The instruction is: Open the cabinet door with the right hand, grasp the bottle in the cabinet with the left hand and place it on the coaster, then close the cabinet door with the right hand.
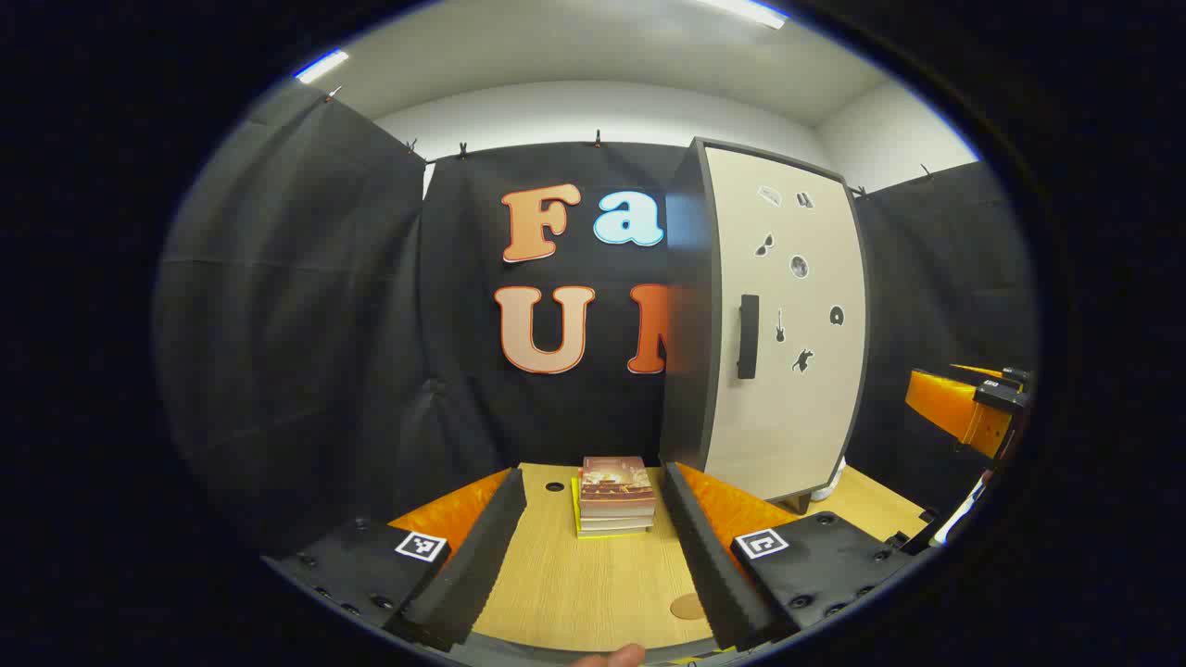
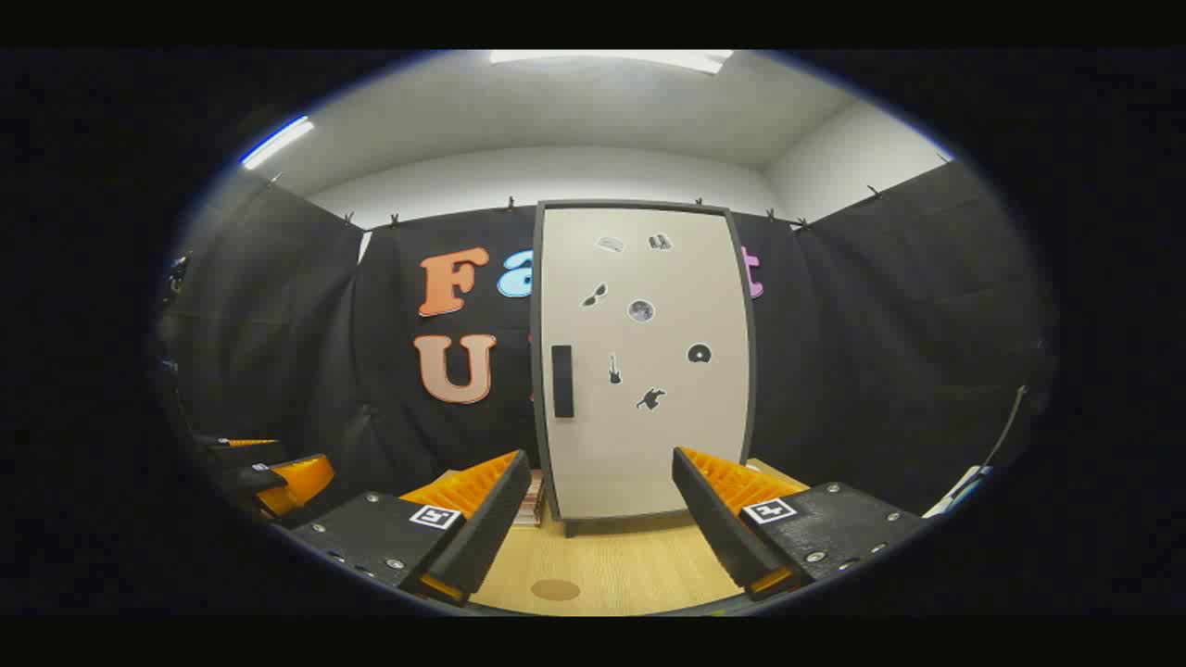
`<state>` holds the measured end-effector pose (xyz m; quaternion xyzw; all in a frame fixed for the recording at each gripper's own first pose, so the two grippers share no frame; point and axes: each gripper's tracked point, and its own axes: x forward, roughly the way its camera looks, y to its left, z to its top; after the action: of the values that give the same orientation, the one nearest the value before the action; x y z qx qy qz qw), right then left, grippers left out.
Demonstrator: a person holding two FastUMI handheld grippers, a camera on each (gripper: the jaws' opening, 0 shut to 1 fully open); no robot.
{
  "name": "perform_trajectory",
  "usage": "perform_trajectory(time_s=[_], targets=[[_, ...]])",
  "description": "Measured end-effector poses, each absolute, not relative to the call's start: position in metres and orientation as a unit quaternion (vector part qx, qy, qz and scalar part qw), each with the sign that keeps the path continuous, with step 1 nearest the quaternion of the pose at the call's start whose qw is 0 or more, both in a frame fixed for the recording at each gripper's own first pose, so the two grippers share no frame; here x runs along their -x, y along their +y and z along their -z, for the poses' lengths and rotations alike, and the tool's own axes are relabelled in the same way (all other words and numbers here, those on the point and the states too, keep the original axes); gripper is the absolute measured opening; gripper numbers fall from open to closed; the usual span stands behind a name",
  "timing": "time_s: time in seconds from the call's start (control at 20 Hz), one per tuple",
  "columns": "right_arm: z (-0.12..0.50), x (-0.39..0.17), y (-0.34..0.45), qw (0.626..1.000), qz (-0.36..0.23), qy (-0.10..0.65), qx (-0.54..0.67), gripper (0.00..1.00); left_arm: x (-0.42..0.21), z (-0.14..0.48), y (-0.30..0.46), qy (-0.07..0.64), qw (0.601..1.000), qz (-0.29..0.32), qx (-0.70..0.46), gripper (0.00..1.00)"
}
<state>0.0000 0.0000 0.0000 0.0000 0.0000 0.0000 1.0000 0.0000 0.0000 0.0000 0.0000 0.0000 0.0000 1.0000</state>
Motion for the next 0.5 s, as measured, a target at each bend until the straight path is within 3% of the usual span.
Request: perform_trajectory(time_s=[0.5], targets=[[0.001, -0.006, -0.013, 1.000, 0.012, 0.006, -0.001, 0.95, -0.013, 0.006, 0.005, 0.005, 1.000, 0.004, -0.009, 0.97]])
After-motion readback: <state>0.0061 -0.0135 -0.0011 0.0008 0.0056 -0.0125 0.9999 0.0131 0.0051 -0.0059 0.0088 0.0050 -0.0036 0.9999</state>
